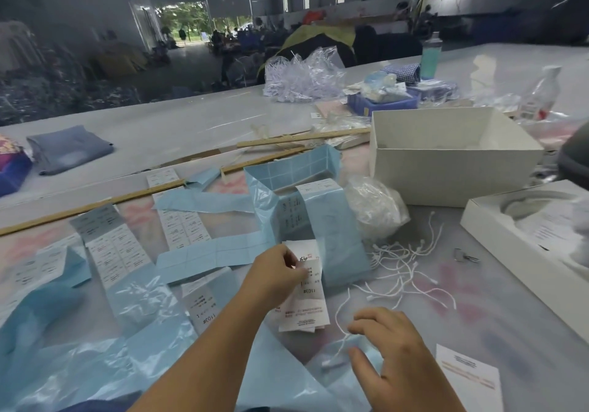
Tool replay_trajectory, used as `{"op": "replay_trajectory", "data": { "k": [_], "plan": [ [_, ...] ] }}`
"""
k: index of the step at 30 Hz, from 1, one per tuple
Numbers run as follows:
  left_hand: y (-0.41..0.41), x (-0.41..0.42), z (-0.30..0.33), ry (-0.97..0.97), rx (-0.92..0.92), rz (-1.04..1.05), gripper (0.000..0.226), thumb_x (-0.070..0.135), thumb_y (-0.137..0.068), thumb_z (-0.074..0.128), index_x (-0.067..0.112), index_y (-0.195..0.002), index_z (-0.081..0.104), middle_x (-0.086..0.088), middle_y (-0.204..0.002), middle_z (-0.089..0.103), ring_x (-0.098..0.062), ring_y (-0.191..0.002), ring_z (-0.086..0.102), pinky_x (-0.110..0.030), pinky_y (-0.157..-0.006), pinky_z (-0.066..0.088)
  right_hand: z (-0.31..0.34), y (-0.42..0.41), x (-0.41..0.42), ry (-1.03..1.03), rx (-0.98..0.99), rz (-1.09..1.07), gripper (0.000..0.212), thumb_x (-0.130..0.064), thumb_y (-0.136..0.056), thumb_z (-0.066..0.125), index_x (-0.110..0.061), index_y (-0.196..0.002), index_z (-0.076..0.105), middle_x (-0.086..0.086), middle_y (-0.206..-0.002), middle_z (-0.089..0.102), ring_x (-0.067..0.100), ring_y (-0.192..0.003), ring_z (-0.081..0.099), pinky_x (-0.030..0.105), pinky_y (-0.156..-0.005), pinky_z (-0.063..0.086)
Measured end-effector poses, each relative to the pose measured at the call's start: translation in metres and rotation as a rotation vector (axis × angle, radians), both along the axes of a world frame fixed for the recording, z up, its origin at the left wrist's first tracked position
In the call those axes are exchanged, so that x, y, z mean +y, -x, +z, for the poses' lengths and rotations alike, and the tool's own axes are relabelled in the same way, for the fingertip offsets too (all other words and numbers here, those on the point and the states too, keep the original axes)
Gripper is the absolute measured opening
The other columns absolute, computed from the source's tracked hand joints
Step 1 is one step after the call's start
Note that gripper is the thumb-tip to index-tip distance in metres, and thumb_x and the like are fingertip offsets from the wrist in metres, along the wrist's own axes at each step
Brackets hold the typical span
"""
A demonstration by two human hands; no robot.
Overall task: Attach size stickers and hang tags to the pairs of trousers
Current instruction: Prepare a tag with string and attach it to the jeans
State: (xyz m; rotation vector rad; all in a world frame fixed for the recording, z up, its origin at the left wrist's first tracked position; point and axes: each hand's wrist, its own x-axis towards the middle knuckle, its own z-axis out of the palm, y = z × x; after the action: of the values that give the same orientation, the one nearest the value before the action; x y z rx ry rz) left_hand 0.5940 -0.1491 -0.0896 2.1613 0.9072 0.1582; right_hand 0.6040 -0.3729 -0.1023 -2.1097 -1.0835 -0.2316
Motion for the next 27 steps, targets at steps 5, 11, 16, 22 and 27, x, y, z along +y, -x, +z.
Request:
{"op": "replay_trajectory", "data": {
  "k": [5, 11, 16, 22, 27],
  "plan": [
    [0.003, -0.001, -0.006, -0.030, -0.015, -0.005, 0.021, 0.029, -0.080, 0.076, 0.028, -0.085, 0.055, 0.010, -0.083, 0.062, -0.005, -0.073, 0.057, -0.022, -0.055, 0.042, -0.002, -0.019, -0.005, 0.066, 0.056, -0.117, 0.027, 0.001, -0.061, 0.085, -0.013, -0.080, 0.073, -0.006, -0.084, 0.067, 0.021, -0.083, 0.062, 0.029, -0.075, 0.047],
    [0.008, -0.010, -0.001, -0.171, -0.013, 0.011, 0.043, 0.033, -0.082, 0.073, 0.034, -0.108, 0.038, 0.012, -0.081, 0.056, -0.008, -0.075, 0.059, -0.027, -0.057, 0.043, -0.010, -0.042, 0.001, 0.260, 0.125, -0.121, 0.021, -0.029, -0.093, 0.052, -0.030, -0.109, 0.066, -0.014, -0.100, 0.056, 0.007, -0.101, 0.048, 0.021, -0.088, 0.039],
    [0.014, -0.030, 0.002, -0.434, 0.110, -0.161, 0.009, 0.033, -0.092, 0.051, 0.025, -0.094, 0.055, 0.005, -0.094, 0.056, -0.020, -0.093, 0.056, -0.038, -0.082, 0.050, -0.014, -0.051, 0.027, 0.379, 0.070, 0.049, 0.028, -0.022, -0.094, 0.046, -0.031, -0.114, 0.063, -0.010, -0.104, 0.054, 0.012, -0.102, 0.049, 0.027, -0.084, 0.046],
    [0.022, -0.040, 0.008, -0.488, 0.251, -0.223, 0.059, 0.070, -0.075, 0.059, 0.024, -0.111, 0.051, 0.003, -0.112, 0.048, -0.019, -0.108, 0.042, -0.035, -0.091, 0.043, -0.002, -0.063, 0.047, 0.505, -0.120, 0.198, 0.017, -0.028, -0.091, 0.053, -0.022, -0.096, 0.068, -0.002, -0.096, 0.056, 0.021, -0.095, 0.052, 0.030, -0.075, 0.040],
    [0.020, -0.055, 0.010, -0.598, 0.330, -0.212, 0.056, 0.057, -0.083, 0.056, 0.016, -0.121, 0.049, -0.004, -0.121, 0.047, -0.026, -0.109, 0.044, -0.036, -0.083, 0.041, 0.004, -0.054, 0.036, 0.168, -0.081, 0.011, 0.013, -0.003, -0.082, 0.064, -0.013, -0.075, 0.061, 0.003, -0.058, 0.057, 0.029, -0.053, 0.057, 0.038, -0.048, 0.047]
  ]
}}
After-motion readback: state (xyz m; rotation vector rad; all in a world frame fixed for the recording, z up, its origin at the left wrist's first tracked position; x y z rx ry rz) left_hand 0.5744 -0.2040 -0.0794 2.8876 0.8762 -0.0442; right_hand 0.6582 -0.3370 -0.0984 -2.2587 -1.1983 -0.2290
